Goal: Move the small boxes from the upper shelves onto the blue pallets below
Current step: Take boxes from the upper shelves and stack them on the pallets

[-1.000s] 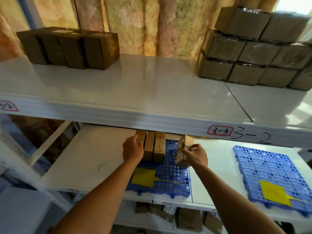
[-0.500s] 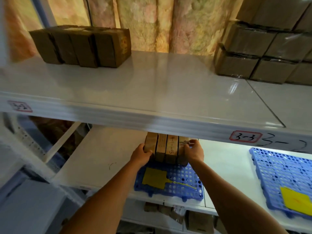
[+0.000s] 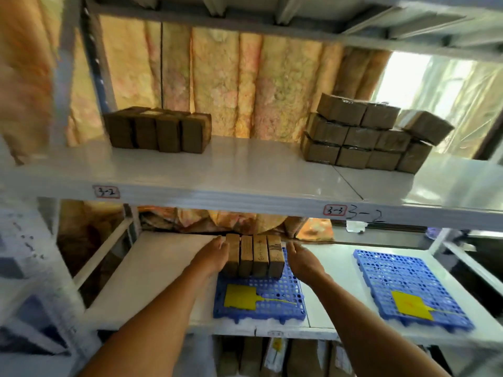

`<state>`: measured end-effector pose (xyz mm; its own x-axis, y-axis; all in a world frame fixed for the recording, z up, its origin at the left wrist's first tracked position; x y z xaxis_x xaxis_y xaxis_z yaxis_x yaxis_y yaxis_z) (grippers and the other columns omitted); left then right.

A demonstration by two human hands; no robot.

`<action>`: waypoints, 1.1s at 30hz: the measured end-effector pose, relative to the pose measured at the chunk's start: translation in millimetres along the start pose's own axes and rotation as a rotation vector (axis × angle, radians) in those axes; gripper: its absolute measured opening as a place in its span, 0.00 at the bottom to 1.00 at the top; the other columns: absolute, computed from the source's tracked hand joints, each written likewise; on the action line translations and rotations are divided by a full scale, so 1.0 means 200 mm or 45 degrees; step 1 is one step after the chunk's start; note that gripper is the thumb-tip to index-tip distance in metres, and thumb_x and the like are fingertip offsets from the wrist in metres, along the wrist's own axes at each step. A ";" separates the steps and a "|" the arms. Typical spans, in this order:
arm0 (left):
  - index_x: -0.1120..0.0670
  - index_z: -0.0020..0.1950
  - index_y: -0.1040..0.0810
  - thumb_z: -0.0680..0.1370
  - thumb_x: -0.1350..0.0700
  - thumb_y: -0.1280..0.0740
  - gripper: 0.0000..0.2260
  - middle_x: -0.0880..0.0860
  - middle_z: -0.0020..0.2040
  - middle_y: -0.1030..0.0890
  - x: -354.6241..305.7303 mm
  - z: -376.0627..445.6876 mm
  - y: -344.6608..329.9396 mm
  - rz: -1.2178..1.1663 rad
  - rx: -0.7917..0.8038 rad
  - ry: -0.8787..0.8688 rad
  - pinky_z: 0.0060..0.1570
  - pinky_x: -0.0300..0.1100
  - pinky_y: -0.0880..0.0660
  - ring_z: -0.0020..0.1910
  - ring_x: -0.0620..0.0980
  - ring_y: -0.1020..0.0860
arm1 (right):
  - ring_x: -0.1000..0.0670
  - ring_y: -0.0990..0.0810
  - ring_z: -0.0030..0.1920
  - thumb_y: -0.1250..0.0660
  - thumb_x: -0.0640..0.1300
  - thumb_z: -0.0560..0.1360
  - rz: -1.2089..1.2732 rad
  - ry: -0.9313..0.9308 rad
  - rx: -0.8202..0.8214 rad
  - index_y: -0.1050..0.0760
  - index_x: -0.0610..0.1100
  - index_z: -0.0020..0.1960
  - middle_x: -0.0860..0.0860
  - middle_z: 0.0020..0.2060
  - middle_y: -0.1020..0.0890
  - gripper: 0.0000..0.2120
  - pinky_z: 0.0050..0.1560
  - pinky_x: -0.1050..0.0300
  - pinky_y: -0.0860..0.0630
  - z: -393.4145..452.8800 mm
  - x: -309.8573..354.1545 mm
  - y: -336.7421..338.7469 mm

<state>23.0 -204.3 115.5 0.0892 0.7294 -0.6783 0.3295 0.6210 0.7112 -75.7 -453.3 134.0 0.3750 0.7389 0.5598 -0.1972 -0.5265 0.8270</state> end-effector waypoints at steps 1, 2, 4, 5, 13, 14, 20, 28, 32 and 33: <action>0.53 0.82 0.41 0.86 0.44 0.51 0.26 0.56 0.82 0.40 -0.02 -0.07 0.07 0.015 -0.030 -0.027 0.74 0.48 0.39 0.78 0.57 0.37 | 0.39 0.25 0.71 0.52 0.51 0.87 0.015 0.042 -0.015 0.27 0.42 0.72 0.39 0.71 0.24 0.23 0.69 0.46 0.27 -0.07 0.07 0.03; 0.54 0.80 0.38 0.86 0.45 0.51 0.25 0.57 0.81 0.37 -0.04 -0.15 0.14 0.037 -0.057 -0.059 0.72 0.48 0.36 0.77 0.58 0.35 | 0.39 0.26 0.72 0.52 0.50 0.87 0.012 0.082 -0.041 0.27 0.42 0.72 0.40 0.72 0.25 0.22 0.69 0.46 0.28 -0.15 0.14 0.06; 0.52 0.79 0.37 0.86 0.43 0.52 0.25 0.56 0.80 0.37 -0.08 -0.33 0.27 0.091 -0.120 -0.121 0.69 0.49 0.35 0.77 0.58 0.35 | 0.38 0.26 0.71 0.51 0.46 0.86 0.075 0.164 -0.050 0.29 0.41 0.71 0.39 0.69 0.24 0.20 0.68 0.46 0.29 -0.29 0.27 0.09; 0.51 0.79 0.36 0.85 0.42 0.52 0.25 0.55 0.80 0.36 -0.09 -0.43 0.32 0.099 -0.157 -0.137 0.67 0.49 0.34 0.77 0.58 0.35 | 0.37 0.25 0.70 0.51 0.45 0.86 0.057 0.207 -0.059 0.29 0.41 0.71 0.38 0.67 0.23 0.19 0.67 0.46 0.28 -0.38 0.33 0.11; 0.53 0.74 0.31 0.85 0.44 0.52 0.24 0.56 0.76 0.30 -0.08 -1.02 0.75 0.248 -0.262 -0.217 0.69 0.53 0.31 0.71 0.59 0.29 | 0.42 0.22 0.68 0.50 0.59 0.85 -0.099 0.521 -0.109 0.26 0.50 0.72 0.45 0.69 0.21 0.24 0.64 0.49 0.27 -0.95 0.87 0.11; 0.52 0.74 0.30 0.84 0.42 0.53 0.25 0.55 0.76 0.29 -0.10 -1.06 0.80 0.206 -0.300 -0.218 0.69 0.52 0.31 0.71 0.59 0.28 | 0.42 0.24 0.70 0.49 0.60 0.85 -0.059 0.543 -0.127 0.27 0.50 0.74 0.46 0.71 0.22 0.25 0.67 0.49 0.28 -0.99 0.94 0.12; 0.50 0.78 0.34 0.85 0.47 0.48 0.22 0.53 0.77 0.31 -0.11 -1.12 1.16 0.173 -0.557 -0.366 0.72 0.50 0.35 0.74 0.54 0.30 | 0.44 0.24 0.70 0.47 0.62 0.84 0.201 0.656 -0.318 0.28 0.51 0.75 0.49 0.71 0.22 0.26 0.68 0.51 0.29 -1.01 1.40 0.23; 0.42 0.73 0.26 0.83 0.36 0.48 0.23 0.52 0.67 0.20 0.06 -0.64 1.58 -0.265 -0.680 -0.302 0.54 0.43 0.30 0.55 0.51 0.20 | 0.37 0.21 0.62 0.46 0.57 0.86 0.468 0.501 -0.417 0.25 0.45 0.69 0.41 0.64 0.19 0.22 0.52 0.52 0.31 -0.44 1.75 0.25; 0.49 0.73 0.27 0.83 0.37 0.46 0.25 0.56 0.68 0.21 0.09 -0.22 1.72 -0.373 -0.775 -0.220 0.57 0.45 0.28 0.58 0.54 0.21 | 0.35 0.28 0.72 0.44 0.61 0.84 0.733 0.244 -0.403 0.39 0.41 0.80 0.38 0.75 0.28 0.32 0.70 0.43 0.29 -0.06 1.81 0.19; 0.50 0.76 0.30 0.82 0.35 0.46 0.28 0.57 0.70 0.23 0.09 -0.15 1.76 -0.421 -0.812 -0.183 0.61 0.47 0.28 0.64 0.57 0.23 | 0.35 0.30 0.74 0.44 0.63 0.83 0.774 0.180 -0.363 0.43 0.41 0.82 0.38 0.77 0.31 0.36 0.73 0.40 0.32 0.01 1.82 0.19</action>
<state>112.5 35.9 358.4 0.2169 0.4574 -0.8624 -0.2466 0.8804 0.4050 55.2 -205.3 368.4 0.0039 0.4050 0.9143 -0.5730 -0.7484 0.3340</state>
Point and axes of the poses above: each hand's wrist, its own z-axis towards the middle knuckle, its own y-axis out of the back of the hand, x = y × z, the point moved 1 cm from there along z, towards the middle knuckle
